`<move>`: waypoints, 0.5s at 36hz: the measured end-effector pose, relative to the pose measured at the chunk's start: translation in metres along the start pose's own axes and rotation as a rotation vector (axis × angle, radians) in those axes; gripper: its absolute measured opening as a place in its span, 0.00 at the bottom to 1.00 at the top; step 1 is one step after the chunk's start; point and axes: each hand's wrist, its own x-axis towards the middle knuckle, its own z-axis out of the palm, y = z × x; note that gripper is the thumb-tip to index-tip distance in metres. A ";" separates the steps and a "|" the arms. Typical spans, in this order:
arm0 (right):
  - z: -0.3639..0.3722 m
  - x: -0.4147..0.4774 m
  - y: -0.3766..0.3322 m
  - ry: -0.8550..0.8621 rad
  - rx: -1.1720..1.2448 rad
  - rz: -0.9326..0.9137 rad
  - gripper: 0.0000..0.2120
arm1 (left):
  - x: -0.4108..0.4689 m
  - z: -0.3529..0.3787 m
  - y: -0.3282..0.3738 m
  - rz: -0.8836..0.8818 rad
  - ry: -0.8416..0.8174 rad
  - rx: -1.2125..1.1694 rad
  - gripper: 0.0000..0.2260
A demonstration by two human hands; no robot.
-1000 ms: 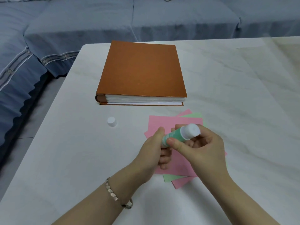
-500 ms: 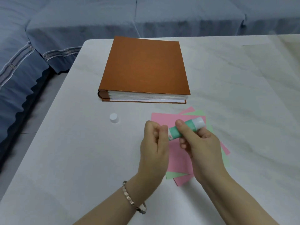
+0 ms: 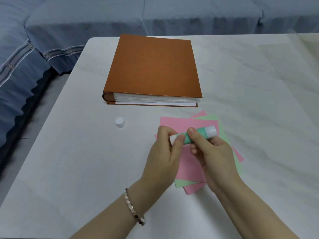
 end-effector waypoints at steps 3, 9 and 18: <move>0.004 -0.002 -0.001 -0.044 0.050 0.025 0.13 | 0.002 -0.002 0.000 -0.008 0.027 -0.117 0.14; 0.001 -0.004 -0.004 -0.042 -0.127 -0.190 0.05 | 0.018 0.002 0.010 -0.577 -0.074 -0.553 0.15; -0.002 -0.007 0.003 -0.035 -0.202 -0.238 0.07 | 0.019 -0.013 0.008 -0.690 -0.236 -0.286 0.21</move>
